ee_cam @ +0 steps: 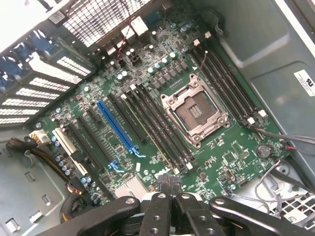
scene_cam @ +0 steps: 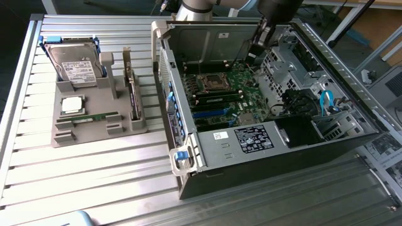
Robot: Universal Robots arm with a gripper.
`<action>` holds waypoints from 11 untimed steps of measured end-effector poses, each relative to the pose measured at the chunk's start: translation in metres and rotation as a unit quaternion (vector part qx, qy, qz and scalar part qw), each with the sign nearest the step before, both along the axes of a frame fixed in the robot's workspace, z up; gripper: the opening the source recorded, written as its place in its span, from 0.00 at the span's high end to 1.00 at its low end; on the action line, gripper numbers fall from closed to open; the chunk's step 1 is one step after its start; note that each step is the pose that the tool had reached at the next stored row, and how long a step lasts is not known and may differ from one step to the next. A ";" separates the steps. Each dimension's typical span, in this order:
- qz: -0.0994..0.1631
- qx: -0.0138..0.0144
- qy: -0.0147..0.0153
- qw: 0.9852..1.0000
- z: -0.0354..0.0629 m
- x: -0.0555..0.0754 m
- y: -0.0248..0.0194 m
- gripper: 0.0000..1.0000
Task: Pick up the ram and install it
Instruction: 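Press down the ram until it locks into place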
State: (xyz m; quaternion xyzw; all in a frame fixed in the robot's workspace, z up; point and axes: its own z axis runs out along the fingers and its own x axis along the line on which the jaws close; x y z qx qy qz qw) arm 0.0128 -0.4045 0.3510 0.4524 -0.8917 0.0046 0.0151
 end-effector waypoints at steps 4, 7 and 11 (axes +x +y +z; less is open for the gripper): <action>-0.012 0.000 0.000 1.000 0.0000 0.000 0.0000 0.89; -0.022 0.000 0.000 1.000 0.0000 0.000 0.0000 0.89; -0.037 0.000 0.000 0.999 -0.0001 0.000 0.0000 0.89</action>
